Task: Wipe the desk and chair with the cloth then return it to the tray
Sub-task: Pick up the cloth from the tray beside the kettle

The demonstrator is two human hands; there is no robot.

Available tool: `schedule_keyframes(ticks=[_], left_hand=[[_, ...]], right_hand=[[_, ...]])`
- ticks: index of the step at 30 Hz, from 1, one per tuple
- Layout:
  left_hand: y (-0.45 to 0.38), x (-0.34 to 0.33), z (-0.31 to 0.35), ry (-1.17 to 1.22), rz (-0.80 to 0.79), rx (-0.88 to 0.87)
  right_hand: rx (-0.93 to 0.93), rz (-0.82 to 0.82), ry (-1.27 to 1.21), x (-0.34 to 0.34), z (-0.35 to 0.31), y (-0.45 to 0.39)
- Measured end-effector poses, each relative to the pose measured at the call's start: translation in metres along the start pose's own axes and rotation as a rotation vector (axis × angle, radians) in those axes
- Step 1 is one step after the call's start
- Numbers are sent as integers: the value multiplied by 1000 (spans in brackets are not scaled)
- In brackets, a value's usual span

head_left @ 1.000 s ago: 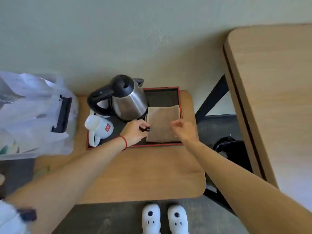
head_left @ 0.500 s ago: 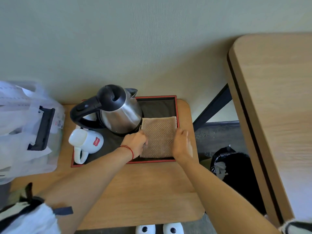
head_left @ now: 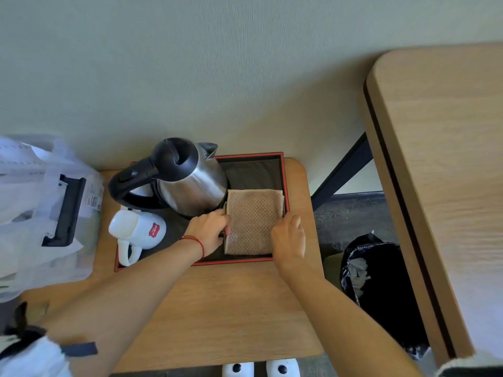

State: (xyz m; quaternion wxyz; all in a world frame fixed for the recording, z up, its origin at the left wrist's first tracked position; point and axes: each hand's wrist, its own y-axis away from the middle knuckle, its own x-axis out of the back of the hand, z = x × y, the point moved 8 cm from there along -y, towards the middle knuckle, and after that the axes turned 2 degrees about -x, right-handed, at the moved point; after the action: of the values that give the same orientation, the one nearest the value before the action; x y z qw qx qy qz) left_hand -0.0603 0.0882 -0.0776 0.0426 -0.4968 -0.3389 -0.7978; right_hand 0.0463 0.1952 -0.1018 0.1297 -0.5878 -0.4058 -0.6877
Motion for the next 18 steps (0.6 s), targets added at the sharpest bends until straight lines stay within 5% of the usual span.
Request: schedule_keyframes(ticks=[7, 13, 18], left_hand=[[1, 0, -4, 51, 25, 17], [2, 0, -9, 46, 30, 38], [5, -1, -13, 95, 65, 82]], right_hand=[[-41, -47, -31, 3, 5, -6], [-221, -29, -468, 13, 25, 10], [-20, 98, -758, 48, 14, 16]])
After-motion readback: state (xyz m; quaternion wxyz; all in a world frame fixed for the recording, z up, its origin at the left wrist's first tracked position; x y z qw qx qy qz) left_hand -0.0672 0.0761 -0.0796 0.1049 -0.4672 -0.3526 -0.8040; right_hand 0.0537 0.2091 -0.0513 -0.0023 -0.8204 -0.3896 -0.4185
